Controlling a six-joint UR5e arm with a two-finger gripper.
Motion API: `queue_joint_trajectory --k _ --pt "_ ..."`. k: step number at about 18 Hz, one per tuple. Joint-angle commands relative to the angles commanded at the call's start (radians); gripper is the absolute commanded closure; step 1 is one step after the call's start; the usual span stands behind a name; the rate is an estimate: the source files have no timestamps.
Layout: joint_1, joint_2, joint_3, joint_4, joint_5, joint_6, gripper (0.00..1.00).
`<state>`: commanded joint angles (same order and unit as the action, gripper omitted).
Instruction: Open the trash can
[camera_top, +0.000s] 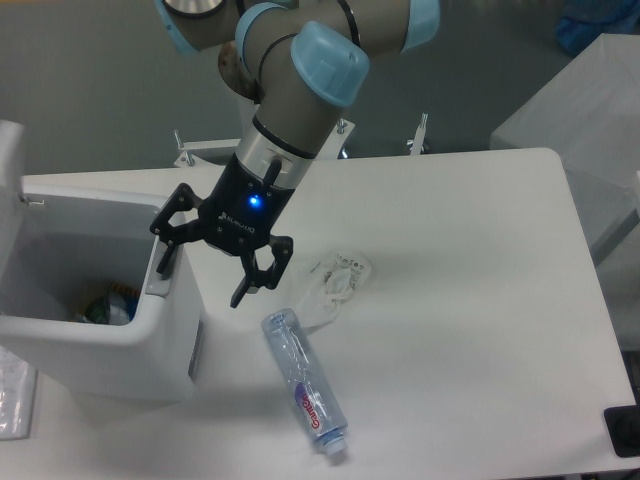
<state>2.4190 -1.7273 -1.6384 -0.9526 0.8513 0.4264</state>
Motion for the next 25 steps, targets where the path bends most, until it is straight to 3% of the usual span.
queue_joint_trajectory --k 4,7,12,14,17,20,25 --pt "0.086 -0.008 0.073 0.009 0.000 0.009 0.00" --pt "0.140 -0.073 0.127 0.014 0.011 0.093 0.00" --pt "0.166 -0.168 0.135 0.011 0.338 0.374 0.00" --pt "0.192 -0.248 0.178 0.031 0.431 0.438 0.00" --pt "0.215 -0.302 0.198 0.026 0.508 0.618 0.00" --pt "0.209 -0.307 0.186 0.009 0.577 0.676 0.00" --pt "0.207 -0.304 0.189 -0.083 0.635 0.677 0.00"
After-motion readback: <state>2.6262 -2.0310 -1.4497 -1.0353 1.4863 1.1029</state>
